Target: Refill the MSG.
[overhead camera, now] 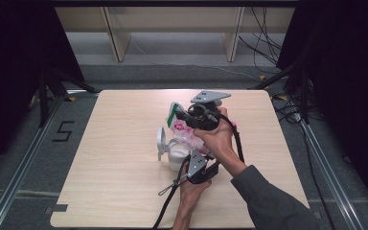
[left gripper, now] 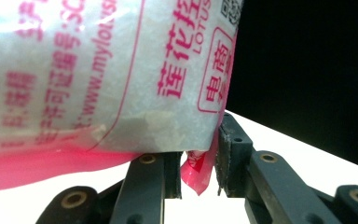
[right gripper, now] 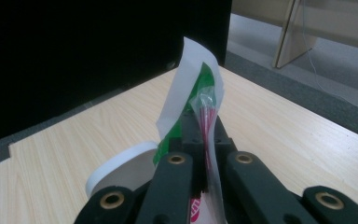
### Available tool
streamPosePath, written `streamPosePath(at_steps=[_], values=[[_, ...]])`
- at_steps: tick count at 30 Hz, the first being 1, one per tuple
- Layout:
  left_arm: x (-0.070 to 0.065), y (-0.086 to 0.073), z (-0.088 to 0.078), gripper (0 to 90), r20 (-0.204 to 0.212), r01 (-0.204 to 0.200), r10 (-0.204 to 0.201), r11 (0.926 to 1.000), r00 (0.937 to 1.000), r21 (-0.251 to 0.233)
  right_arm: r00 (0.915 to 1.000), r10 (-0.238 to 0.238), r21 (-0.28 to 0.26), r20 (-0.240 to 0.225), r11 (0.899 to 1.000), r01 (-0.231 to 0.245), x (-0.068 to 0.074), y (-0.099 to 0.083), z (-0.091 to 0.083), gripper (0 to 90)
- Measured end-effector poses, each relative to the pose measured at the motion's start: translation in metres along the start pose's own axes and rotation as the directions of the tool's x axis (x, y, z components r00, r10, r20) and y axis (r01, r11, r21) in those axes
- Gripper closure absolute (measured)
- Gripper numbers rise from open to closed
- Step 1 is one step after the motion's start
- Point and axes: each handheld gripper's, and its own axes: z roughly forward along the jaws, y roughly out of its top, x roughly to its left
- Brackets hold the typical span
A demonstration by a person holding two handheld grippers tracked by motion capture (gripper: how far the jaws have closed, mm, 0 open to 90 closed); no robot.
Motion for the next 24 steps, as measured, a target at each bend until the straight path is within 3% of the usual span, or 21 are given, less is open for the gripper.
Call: streamPosePath(at_steps=[5, 6, 8, 10, 13, 16, 20, 22, 24], values=[[-0.001, -0.001, -0.001, 72.9, -0.006, 0.015, -0.015, 0.9999, 0.9999, -0.005, 0.9998, -0.016, -0.025, -0.014, 1.0, 0.016, -0.002, 0.001, -0.009, 90.0], [0.0, -0.001, -0.002, 72.8, -0.007, 0.001, -0.001, 1.0, 1.0, 0.008, 0.9996, 0.013, -0.03, -0.024, 0.999, -0.013, -0.001, 0.0, -0.011, 90.0], [0.001, -0.001, -0.003, 72.5, -0.008, -0.003, 0.003, 0.9999, 1.0, 0.017, 0.9996, -0.009, -0.04, -0.025, 0.999, 0.008, -0.004, 0.0, -0.014, 90.0], [0.0, -0.001, -0.003, 72.5, -0.013, 0.004, -0.003, 0.9999, 0.9999, 0.016, 0.9992, 0.026, -0.05, -0.032, 0.998, -0.028, -0.003, -0.002, -0.017, 90.0], [-0.002, -0.001, -0.002, 72.4, -0.003, 0.013, -0.013, 0.9999, 0.9999, 0.011, 0.9991, 0.02, -0.053, -0.037, 0.998, -0.022, -0.004, -0.003, -0.021, 90.0], [-0.002, -0.001, -0.004, 72.5, -0.003, -0.007, 0.007, 0.9995, 1.0, 0.03, 0.999, 0.018, -0.07, -0.041, 0.997, -0.021, -0.006, -0.004, -0.025, 90.0], [-0.002, -0.002, -0.003, 72.3, -0.012, 0.004, -0.004, 0.9997, 0.9999, 0.025, 0.9973, 0.051, -0.092, -0.053, 0.994, -0.055, -0.009, -0.005, -0.032, 90.0], [-0.002, -0.002, -0.004, 71.9, -0.015, 0.008, -0.007, 0.9995, 0.9999, 0.032, 0.9984, 0.03, -0.102, -0.047, 0.994, -0.035, -0.011, -0.006, -0.035, 90.0], [-0.002, -0.002, -0.004, 71.5, -0.007, 0.016, -0.016, 0.9992, 0.9998, 0.037, 0.9977, 0.044, -0.105, -0.052, 0.993, -0.049, -0.012, -0.007, -0.037, 90.0]])
